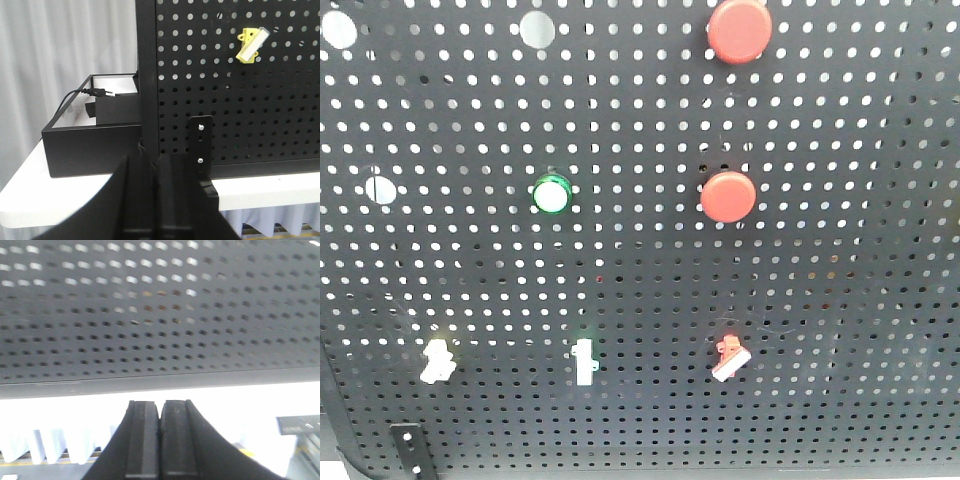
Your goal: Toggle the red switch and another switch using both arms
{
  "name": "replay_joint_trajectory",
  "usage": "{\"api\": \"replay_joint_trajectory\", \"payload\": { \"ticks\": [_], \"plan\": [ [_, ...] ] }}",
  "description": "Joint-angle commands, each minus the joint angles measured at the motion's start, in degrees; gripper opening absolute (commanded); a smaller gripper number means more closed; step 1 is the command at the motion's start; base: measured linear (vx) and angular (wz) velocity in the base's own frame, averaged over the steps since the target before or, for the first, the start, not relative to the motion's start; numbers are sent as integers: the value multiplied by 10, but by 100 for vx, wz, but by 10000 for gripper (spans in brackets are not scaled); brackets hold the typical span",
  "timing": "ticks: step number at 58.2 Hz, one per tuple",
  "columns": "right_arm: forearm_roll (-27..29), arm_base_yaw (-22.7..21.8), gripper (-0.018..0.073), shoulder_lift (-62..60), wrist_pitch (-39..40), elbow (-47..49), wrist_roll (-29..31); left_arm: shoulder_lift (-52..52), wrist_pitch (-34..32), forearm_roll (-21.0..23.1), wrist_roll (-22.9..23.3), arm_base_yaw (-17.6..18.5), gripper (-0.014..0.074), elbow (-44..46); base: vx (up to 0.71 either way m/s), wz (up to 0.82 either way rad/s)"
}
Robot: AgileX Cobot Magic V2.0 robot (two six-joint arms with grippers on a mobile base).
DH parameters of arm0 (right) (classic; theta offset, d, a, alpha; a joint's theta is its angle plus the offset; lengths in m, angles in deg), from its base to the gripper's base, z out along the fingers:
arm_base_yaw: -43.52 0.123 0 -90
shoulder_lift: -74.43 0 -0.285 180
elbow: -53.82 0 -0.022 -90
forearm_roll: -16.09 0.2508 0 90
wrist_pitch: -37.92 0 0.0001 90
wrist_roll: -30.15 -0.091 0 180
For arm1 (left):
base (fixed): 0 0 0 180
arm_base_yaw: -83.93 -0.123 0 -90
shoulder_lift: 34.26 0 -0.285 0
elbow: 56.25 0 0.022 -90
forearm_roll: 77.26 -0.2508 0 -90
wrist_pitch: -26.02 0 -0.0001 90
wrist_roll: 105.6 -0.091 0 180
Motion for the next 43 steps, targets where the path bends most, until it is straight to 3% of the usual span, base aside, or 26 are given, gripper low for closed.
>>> {"api": "replay_joint_trajectory", "payload": {
  "ticks": [1, 43],
  "plan": [
    [-1, -4, -6, -4, 45, -3, 7, 5, -45, 6, 1, -1, 3, -7, 0, 0],
    [-1, -4, -6, -4, 45, -3, 3, 5, -45, 6, 1, -1, 3, -7, 0, 0]
  ]
}}
